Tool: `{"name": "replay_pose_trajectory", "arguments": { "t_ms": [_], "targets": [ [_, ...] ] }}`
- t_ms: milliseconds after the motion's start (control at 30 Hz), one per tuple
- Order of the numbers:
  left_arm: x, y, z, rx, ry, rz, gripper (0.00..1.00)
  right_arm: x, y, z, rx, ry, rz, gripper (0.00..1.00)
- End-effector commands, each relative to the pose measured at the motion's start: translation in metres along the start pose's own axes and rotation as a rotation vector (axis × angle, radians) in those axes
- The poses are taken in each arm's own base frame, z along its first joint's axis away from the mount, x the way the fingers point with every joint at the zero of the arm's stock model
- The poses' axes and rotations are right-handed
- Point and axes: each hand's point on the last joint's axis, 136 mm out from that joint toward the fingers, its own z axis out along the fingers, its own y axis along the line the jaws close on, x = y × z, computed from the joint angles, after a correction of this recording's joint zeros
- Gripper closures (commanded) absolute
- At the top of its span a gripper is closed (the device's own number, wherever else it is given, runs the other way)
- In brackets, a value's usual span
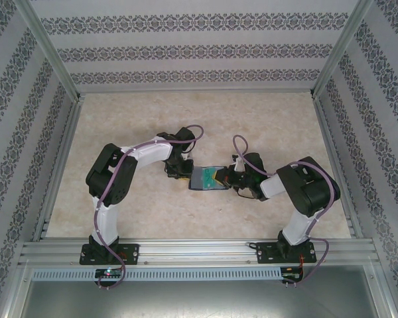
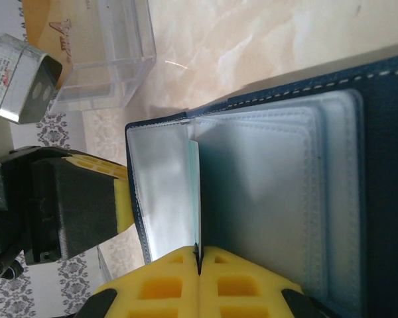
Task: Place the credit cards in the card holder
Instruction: Insert the credit card into the card slot.
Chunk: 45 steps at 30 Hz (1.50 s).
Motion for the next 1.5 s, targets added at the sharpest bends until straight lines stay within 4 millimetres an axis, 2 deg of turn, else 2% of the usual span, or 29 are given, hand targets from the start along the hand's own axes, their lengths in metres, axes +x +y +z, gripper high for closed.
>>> {"name": "replay_pose_trajectory", "arguments": {
  "t_ms": [0,267,767,1200,1467],
  "targets": [
    [0.026,0.034,0.042,-0.139,0.118,-0.035,0.89,0.004,0.019,0.012,-0.067,0.037,-0.029,1.0],
    [0.028,0.04,0.05,-0.13,0.133,-0.087,0.89,0.001,0.007,0.004,-0.076,0.041,0.009,1.0],
    [0.028,0.04,0.051,-0.123,0.137,-0.1,0.9,0.013,-0.01,0.015,-0.004,0.078,-0.02,1.0],
    [0.027,0.037,0.049,-0.104,0.136,-0.103,0.9,0.024,-0.004,0.031,0.046,0.106,-0.064,1.0],
    [0.031,0.042,0.049,-0.105,0.135,-0.118,0.9,0.021,0.001,0.02,0.084,0.084,-0.102,0.92]
  ]
}}
